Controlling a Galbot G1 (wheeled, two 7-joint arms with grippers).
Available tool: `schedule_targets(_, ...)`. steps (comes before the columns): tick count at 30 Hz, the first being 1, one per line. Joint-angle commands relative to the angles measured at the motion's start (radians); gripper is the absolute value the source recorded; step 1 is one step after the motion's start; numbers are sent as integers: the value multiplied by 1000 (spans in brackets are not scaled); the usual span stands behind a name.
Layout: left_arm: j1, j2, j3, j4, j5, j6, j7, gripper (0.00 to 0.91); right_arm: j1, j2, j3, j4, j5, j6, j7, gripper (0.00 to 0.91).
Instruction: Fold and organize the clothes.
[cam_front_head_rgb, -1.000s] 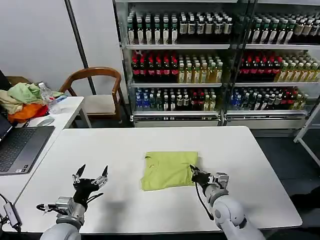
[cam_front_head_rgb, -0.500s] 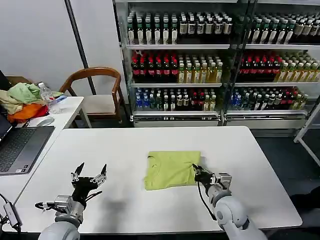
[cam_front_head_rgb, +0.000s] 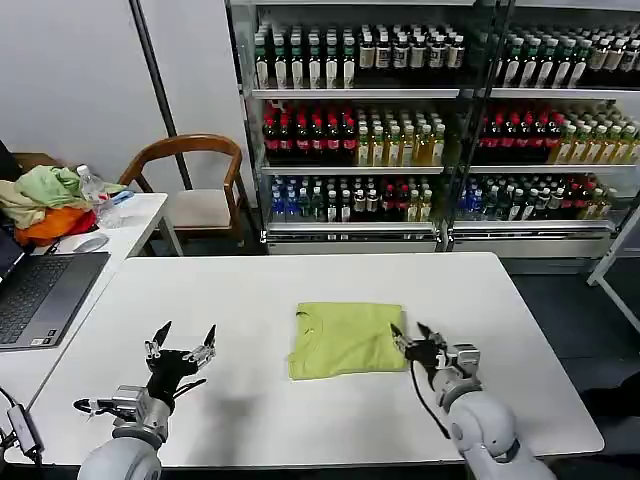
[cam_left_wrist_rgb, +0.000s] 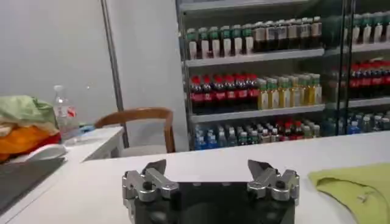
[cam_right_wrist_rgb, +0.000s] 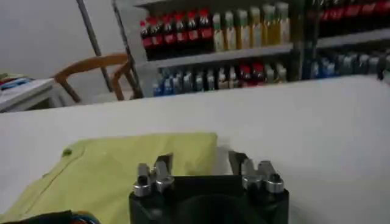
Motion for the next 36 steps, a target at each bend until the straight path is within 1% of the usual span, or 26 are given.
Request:
schedule_targets(1,-39,6,6,31,21,-47,19,907,26,-44,94,1,-212,114,-53,907)
schedule_targets(3,-60,14,6,55,32,-82,45,907,44,-44,100,-14,-244,149,-81,907)
schedule_targets(4,-69,23,10,67,37,-98,55,907,48,-45,100,-18,-248,178,-98,907)
schedule_targets(6,-99,58,30,104,76,-128,57,907,52,-46,94,-17,-255,214,-107,907)
schedule_targets(7,-113,72,33,127,107,-149,71,907,55,-48,94,-13,-271,214,-113,907)
schedule_targets(8,-129,90,33,146,108,-179,92,907,59,-50,97,-14,-306,205,-125,907)
schedule_targets(9,-143,98,34,155,107,-185,93,907,62,-50,99,-19,-326,206,-128,907)
schedule_targets(12,-180,120,33,173,91,-204,94,907,78,-52,105,-70,-346,243,-129,907)
schedule_targets(13,-185,121,32,175,89,-207,96,907,82,-51,108,-87,-347,264,-128,907)
schedule_targets(15,-190,124,32,179,77,-221,102,907,79,-51,110,-100,-361,271,-129,907)
schedule_targets(19,-194,120,31,190,61,-261,131,907,80,-41,109,-135,-404,326,-124,907)
schedule_targets(21,-193,118,32,190,64,-265,130,907,80,-37,109,-145,-413,349,-129,907)
schedule_targets(23,-192,116,31,189,81,-260,121,907,80,-33,112,-161,-429,388,-137,907)
schedule_targets(24,-191,115,31,190,90,-259,119,907,80,-33,113,-162,-436,391,-137,907)
schedule_targets(26,-190,116,29,194,103,-262,122,907,74,-33,127,-177,-472,419,-153,907)
schedule_targets(32,-182,114,27,186,119,-262,126,907,54,-45,154,-178,-477,421,-159,907)
schedule_targets(36,-182,97,30,188,116,-264,125,907,55,-56,168,-180,-478,419,-161,907)
